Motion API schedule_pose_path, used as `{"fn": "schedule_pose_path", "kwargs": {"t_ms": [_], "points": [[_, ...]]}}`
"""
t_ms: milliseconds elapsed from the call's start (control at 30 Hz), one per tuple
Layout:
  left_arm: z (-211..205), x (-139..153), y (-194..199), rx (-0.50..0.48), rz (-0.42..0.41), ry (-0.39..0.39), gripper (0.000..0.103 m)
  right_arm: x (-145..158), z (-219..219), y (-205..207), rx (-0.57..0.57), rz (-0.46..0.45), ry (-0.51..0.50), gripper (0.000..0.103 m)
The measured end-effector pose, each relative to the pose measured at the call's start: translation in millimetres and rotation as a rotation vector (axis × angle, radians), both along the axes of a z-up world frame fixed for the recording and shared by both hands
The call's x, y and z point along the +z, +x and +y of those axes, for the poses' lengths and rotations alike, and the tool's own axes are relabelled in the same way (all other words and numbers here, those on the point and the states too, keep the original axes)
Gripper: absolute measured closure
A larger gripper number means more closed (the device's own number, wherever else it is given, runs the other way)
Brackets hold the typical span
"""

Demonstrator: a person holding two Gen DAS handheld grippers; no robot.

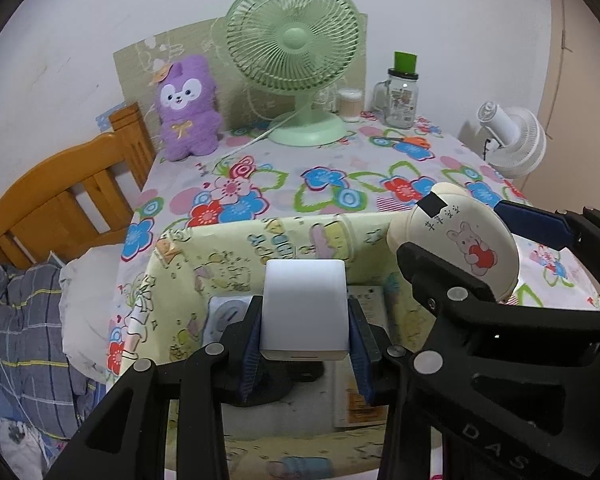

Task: Organize rigid objects
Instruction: 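Carry the white cube with the left tool while the right tool carries the compact to the box, then lower the white cube into the box with the left tool while the right tool lowers the compact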

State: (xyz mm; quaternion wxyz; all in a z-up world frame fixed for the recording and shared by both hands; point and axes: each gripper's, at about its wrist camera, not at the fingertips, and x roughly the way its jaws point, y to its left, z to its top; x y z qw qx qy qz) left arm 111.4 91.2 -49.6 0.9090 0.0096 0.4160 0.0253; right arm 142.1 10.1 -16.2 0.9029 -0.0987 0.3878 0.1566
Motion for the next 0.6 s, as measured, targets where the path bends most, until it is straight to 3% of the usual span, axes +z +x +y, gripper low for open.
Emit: {"fn": "schedule_pose_path", "kwargs": {"t_ms": [600], "points": [[35.7, -29.0, 10.3, 0.032, 0.082, -0.037, 0.062, -23.8, 46.9, 11.9, 0.089, 0.066, -0.025, 0.026]]}}
